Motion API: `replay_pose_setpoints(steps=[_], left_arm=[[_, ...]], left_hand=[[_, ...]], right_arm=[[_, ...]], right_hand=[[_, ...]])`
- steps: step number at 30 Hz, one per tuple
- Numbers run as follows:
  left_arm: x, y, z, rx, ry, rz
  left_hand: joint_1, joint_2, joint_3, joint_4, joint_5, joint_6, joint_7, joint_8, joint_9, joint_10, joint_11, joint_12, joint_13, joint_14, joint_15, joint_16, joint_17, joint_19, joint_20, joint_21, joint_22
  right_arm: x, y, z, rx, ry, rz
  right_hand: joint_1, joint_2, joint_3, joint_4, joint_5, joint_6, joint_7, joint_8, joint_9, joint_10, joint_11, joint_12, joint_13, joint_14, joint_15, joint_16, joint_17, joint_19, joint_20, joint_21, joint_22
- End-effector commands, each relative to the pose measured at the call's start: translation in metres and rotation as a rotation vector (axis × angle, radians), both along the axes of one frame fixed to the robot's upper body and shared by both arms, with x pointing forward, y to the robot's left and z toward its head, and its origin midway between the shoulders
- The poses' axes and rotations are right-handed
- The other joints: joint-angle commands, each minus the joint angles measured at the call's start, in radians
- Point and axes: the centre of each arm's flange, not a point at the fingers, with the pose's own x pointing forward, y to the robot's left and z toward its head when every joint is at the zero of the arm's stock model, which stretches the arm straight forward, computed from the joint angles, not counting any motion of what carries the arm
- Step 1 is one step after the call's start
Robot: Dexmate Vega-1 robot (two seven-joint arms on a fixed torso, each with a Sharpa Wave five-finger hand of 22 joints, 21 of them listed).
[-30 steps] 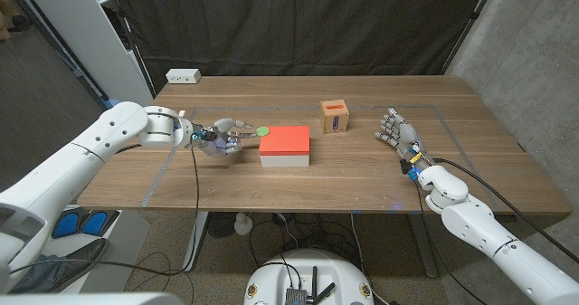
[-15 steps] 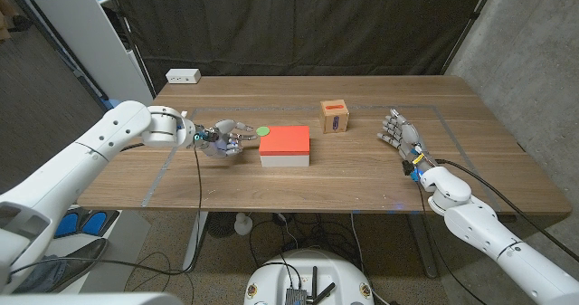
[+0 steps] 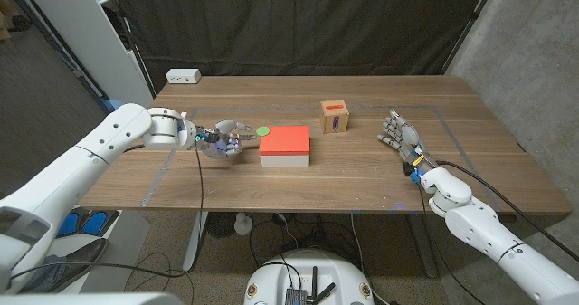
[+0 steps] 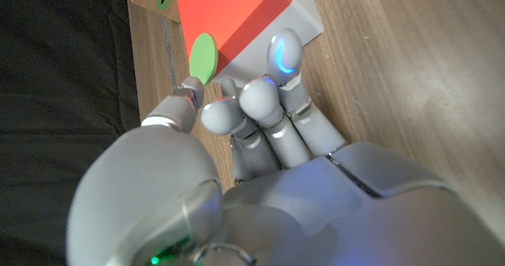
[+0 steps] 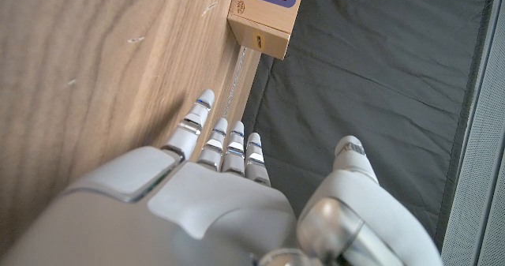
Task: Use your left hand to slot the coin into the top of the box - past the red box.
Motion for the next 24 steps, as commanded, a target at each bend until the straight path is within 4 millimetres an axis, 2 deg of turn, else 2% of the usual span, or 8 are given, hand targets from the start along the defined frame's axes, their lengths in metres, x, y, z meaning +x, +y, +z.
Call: replay_pose_setpoints(steps=[1, 24], left_arm=[[0.0032, -0.0051, -0.0001, -0.015, -0.009, 0.026], [0.0033, -0.0142, 0.0098, 0.028, -0.015, 0.031]], left_hand=[[0.004, 0.003, 0.009, 0.001, 0.001, -0.005, 0.000, 0.005, -0.002, -0.004, -0.003, -0.006, 0.000, -0.005, -0.002, -0.003, 0.000, 0.001, 0.001, 0.012, 0.000], [0.009, 0.001, 0.014, 0.002, 0.001, 0.002, -0.002, 0.013, -0.005, -0.001, -0.004, -0.009, 0.011, -0.004, -0.001, 0.002, 0.013, -0.017, 0.001, 0.031, -0.024]], right_arm=[[-0.0002, 0.0011, -0.0024, -0.002, 0.008, 0.000], [0.0016, -0.0012, -0.0081, 0.010, 0.015, 0.000]], right_hand=[[0.008, 0.000, 0.006, -0.001, 0.005, 0.009, 0.000, 0.004, 0.002, 0.007, 0.001, 0.007, 0.006, 0.008, -0.002, 0.004, 0.002, 0.008, 0.000, 0.004, 0.005], [0.008, 0.000, 0.006, -0.001, 0.005, 0.009, 0.000, 0.004, 0.002, 0.007, 0.001, 0.007, 0.006, 0.008, -0.002, 0.004, 0.002, 0.008, 0.000, 0.004, 0.005]])
